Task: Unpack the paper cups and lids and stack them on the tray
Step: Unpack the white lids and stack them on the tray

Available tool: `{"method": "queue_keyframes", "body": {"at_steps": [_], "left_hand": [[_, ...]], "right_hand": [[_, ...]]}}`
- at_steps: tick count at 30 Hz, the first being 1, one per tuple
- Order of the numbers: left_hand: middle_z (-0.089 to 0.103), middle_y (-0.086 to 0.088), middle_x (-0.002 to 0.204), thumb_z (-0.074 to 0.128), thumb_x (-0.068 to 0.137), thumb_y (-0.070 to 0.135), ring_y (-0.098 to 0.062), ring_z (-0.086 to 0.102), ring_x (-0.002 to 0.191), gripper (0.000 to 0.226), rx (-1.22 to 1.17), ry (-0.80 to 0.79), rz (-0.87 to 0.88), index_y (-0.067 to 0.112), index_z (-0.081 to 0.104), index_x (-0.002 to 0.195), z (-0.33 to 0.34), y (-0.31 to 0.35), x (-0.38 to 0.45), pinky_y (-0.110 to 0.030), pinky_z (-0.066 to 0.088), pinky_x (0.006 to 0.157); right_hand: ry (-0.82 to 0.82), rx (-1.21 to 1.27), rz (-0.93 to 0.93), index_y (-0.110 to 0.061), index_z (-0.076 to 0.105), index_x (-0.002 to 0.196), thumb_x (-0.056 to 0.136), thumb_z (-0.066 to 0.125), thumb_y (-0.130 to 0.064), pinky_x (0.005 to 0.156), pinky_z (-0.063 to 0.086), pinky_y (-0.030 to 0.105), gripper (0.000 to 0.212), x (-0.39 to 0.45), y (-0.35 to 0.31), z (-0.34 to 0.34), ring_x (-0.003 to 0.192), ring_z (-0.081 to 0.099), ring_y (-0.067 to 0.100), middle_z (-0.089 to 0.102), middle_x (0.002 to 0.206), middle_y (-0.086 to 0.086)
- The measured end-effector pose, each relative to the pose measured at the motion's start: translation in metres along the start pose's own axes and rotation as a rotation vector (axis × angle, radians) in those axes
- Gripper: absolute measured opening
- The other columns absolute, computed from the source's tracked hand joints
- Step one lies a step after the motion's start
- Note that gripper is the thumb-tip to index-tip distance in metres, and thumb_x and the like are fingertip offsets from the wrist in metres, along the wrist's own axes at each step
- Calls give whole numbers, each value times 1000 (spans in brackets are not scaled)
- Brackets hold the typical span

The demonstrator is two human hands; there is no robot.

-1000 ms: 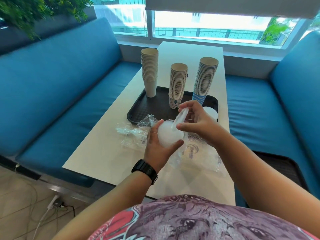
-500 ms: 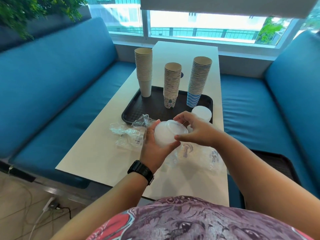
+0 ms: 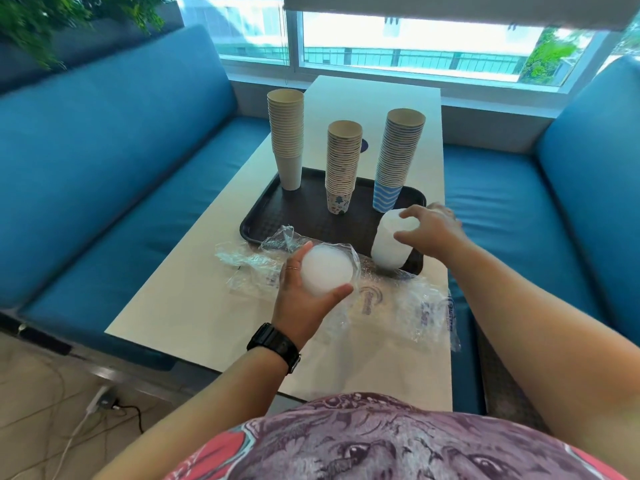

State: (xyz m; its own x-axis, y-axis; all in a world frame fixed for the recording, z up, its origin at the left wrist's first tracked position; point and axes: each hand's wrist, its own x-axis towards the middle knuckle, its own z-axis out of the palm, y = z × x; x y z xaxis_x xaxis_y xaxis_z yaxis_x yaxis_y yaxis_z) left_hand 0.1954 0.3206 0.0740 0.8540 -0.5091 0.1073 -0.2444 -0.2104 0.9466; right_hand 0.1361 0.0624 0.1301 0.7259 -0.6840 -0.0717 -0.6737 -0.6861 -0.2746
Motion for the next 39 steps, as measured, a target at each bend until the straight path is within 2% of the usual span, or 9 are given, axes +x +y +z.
{"method": "queue_keyframes", "body": {"at_steps": [7,15,22,25,28,29,34,36,39], "left_hand": [[41,8,136,73,49,67,-17,46,127,93,1,-4,-16,49,33,131,-2,0,0,-30,41,106],[42,5,140,75,51,66,-18,45,128,93,7,-5,-19,51,32,132,-5,-1,3,-40,43,108],[44,4,140,77,51,67,-19,47,127,86,-9,3,-19,62,32,124,-8,-3,4,-42,45,107],[45,4,139,77,51,67,-20,48,127,83,-22,3,-12,70,30,119,-10,-3,3,-43,46,106],[44,3,141,78,52,66,-20,48,128,85,-31,-2,-9,67,30,122,-13,-2,3,-43,46,107],[44,3,142,78,52,66,-19,47,128,87,-34,-5,-14,64,30,124,-14,-2,3,-43,45,107],[41,3,143,84,56,56,-20,44,131,92,-1,-23,0,52,31,131,-19,-3,2,-37,42,110],[40,4,142,88,59,48,-20,43,132,88,7,-27,15,57,31,125,-20,-1,1,-33,41,109],[42,5,140,78,51,63,-18,44,130,86,-5,-19,6,62,29,122,-22,1,1,-36,42,109]], "right_hand": [[9,-120,-65,-38,49,135,84,60,-54,105,31,47,54,5,-12,-2,130,37,31,42,139,11],[-20,-182,-93,-36,54,131,84,59,-57,103,33,48,52,8,-21,-2,130,39,30,45,139,8],[-76,-107,-127,-24,57,122,80,64,-26,97,45,41,43,4,-17,-8,119,51,26,50,140,3],[-104,-113,-127,-25,55,125,82,62,-25,108,37,45,43,5,-14,-7,134,42,27,36,154,2],[-51,-148,-192,-27,58,124,85,64,-31,119,7,53,40,6,-13,-4,149,12,24,18,161,1],[4,-125,-217,-27,60,122,85,65,-33,119,3,52,38,4,-14,-3,150,10,24,19,161,1],[278,129,-284,-22,69,112,88,64,-34,106,31,41,27,-31,-53,-4,127,42,25,55,135,1],[210,247,-291,-21,70,107,90,64,-34,88,40,29,23,-49,-74,-6,107,53,17,62,112,-3],[-57,459,-228,-23,68,98,87,67,-40,69,46,19,20,-66,-94,-5,84,59,4,65,90,-11]]}}
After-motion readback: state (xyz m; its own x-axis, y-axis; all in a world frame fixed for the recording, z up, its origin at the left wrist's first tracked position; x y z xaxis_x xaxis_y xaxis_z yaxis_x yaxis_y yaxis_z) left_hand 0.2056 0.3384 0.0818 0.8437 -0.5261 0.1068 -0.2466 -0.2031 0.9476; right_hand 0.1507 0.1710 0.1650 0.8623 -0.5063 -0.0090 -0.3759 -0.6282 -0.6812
